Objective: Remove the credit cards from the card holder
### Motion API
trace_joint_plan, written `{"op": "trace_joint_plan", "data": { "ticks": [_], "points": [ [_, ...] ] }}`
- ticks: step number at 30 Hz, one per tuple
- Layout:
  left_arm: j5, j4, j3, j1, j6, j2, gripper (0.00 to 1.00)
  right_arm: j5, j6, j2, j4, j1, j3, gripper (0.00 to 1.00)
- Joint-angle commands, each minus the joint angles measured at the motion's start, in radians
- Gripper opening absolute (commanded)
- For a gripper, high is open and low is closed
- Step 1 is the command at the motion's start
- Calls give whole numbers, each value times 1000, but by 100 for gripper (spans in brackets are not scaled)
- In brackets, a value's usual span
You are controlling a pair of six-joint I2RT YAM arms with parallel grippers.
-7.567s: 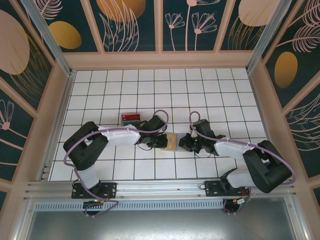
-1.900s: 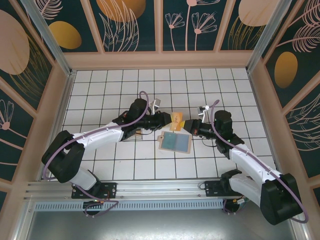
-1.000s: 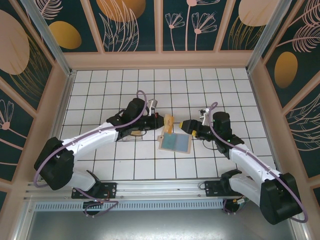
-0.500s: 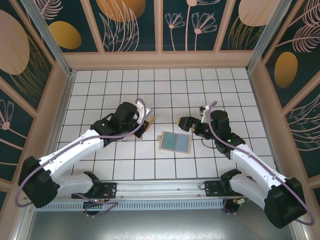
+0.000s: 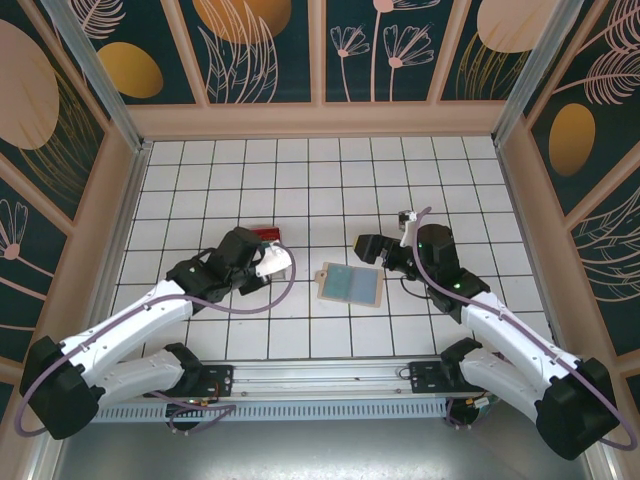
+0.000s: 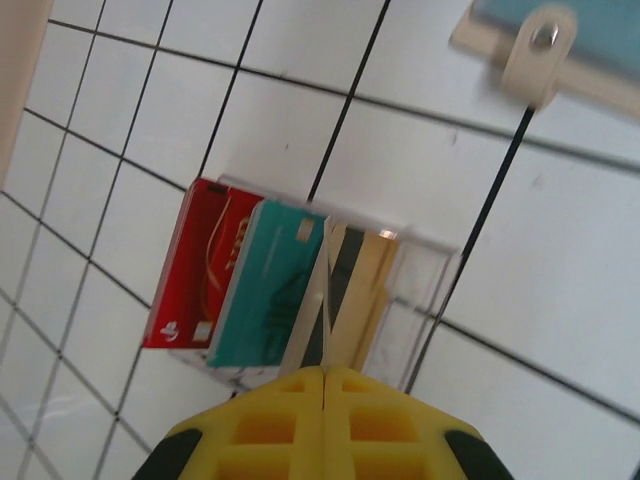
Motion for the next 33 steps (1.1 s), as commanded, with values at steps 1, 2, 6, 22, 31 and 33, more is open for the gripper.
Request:
{"op": "trace_joint_plan", "data": {
  "ticks": [1,2,6,22,31,33],
  "points": [
    [-92,57,-35,-3,156,-9,0,26,-14,13,30,7,25,99],
    [-88,71,-44,-2,162,-8,0,27,-14,20,31,8,25,99],
    [-95,132,-82,-2,195,1,0,38,-15,39,20,7,33,99],
    [-13,186,-122,-3,157,48,0,47,-15,68,16,7,31,99],
    [-14,191,-140,-3,152,61,0,37,-17,89,24,4,28,99],
    [-21,198,-148,-2,157,64,0,35,-16,96,26,3,31,99]
  ]
}}
